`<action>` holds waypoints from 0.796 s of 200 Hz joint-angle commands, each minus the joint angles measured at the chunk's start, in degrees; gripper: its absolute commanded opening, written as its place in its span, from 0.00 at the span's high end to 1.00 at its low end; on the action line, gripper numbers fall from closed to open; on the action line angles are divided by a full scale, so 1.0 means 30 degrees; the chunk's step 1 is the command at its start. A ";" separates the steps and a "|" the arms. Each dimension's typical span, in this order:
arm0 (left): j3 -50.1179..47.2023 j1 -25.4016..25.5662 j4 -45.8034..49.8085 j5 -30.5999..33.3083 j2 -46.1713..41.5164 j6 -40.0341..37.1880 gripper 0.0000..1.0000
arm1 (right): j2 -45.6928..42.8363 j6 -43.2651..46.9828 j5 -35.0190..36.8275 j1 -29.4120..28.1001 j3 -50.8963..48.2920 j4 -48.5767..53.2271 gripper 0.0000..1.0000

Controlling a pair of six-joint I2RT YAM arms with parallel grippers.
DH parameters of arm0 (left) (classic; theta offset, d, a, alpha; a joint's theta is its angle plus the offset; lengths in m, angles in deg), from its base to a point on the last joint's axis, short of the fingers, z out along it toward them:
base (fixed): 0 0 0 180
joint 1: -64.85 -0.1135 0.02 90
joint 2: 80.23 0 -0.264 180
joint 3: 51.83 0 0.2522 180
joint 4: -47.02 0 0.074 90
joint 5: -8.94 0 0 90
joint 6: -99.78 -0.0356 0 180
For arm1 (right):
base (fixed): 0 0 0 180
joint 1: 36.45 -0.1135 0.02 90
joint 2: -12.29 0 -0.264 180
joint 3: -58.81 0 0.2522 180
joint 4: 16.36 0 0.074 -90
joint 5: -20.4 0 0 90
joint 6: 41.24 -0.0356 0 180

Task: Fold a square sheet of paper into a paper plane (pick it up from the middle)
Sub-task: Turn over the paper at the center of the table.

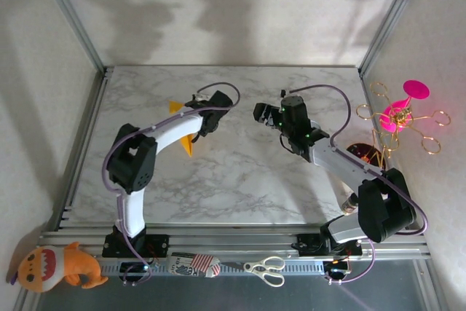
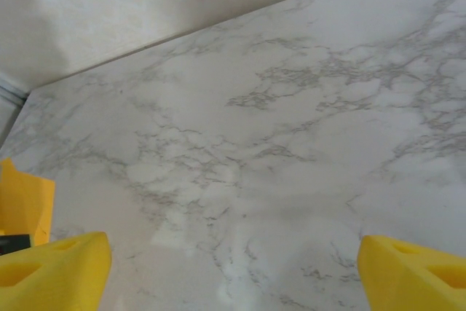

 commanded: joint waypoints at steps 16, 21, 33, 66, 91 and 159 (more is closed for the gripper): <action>0.2216 0.0958 0.2666 0.3294 0.2899 -0.0037 0.96 | -0.0875 -0.0082 0.1386 0.0164 -0.0501 0.0089 0.12; 0.2476 0.1075 0.2763 0.3309 0.3264 -0.0002 0.96 | -0.0885 -0.0129 0.1451 0.0180 -0.0533 0.0129 0.12; 0.2899 0.1311 0.2786 0.3310 0.4064 0.0024 0.96 | -0.0884 -0.0410 0.1651 0.0208 -0.0589 0.0315 0.13; 0.4260 0.1951 0.3007 0.3151 0.5901 0.0672 0.95 | -0.0405 -0.1376 0.1390 0.0436 -0.0196 0.1136 0.14; 0.4626 0.2291 0.2726 0.2550 0.6524 0.0815 0.91 | -0.0052 -0.2095 0.1709 0.0627 0.0102 0.1903 0.15; 0.4019 0.2962 -0.0035 -0.4327 0.4072 0.1919 0.64 | 0.0315 -0.3101 0.1371 0.1276 0.0256 0.2410 0.16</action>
